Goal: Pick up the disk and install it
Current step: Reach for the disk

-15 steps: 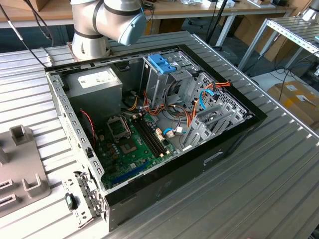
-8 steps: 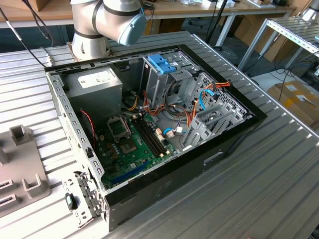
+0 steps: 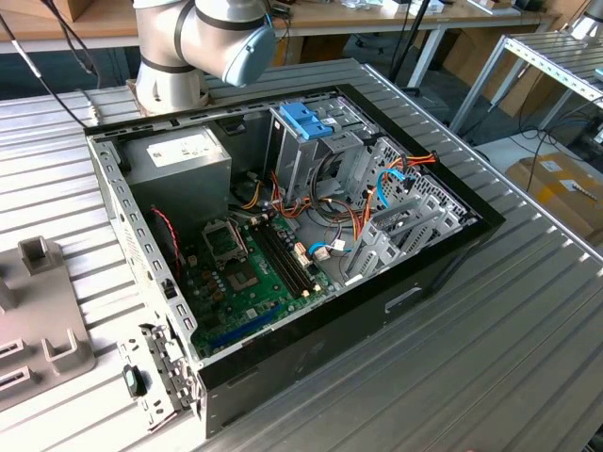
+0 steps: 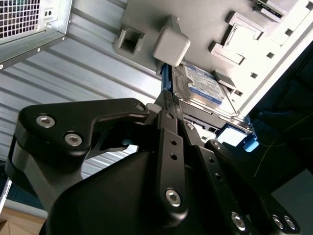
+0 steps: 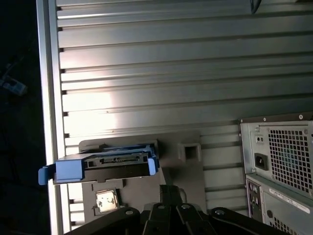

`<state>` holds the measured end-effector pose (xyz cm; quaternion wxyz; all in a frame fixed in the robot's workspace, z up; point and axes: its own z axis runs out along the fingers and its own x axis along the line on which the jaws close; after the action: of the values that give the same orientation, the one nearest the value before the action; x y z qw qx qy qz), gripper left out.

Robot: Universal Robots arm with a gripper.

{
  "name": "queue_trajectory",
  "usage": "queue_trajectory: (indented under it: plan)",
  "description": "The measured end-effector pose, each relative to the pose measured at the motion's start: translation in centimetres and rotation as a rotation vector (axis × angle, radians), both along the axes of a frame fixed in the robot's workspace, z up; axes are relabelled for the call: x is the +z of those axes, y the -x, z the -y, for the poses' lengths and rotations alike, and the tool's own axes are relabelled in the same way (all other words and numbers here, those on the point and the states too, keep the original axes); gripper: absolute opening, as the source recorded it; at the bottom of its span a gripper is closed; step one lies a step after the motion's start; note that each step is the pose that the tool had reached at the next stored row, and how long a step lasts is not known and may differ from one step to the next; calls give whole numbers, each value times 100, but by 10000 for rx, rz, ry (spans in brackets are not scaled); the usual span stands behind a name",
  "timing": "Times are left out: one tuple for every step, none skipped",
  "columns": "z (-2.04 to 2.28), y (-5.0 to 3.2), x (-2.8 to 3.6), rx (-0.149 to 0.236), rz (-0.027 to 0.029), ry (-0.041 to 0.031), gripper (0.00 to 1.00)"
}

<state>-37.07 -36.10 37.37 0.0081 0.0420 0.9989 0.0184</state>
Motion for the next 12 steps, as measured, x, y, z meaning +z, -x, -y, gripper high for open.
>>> queue_trajectory:
  plan:
    - [0,0,-1,1,-69,0,11]
    - [0,0,-5,1,-201,0,11]
    - [0,0,-12,0,-394,1,11]
    - [0,0,-17,0,-515,0,11]
    - [0,0,-19,1,-591,0,11]
    - [0,0,-21,0,-672,0,11]
    - [0,0,-22,0,-715,0,11]
    - [0,1,-22,-1,-721,0,11]
    - [0,1,-22,-1,-727,0,11]
    - [0,0,-21,0,-733,1,11]
    - [0,0,-22,0,-736,0,11]
    - [0,0,-22,0,-740,0,11]
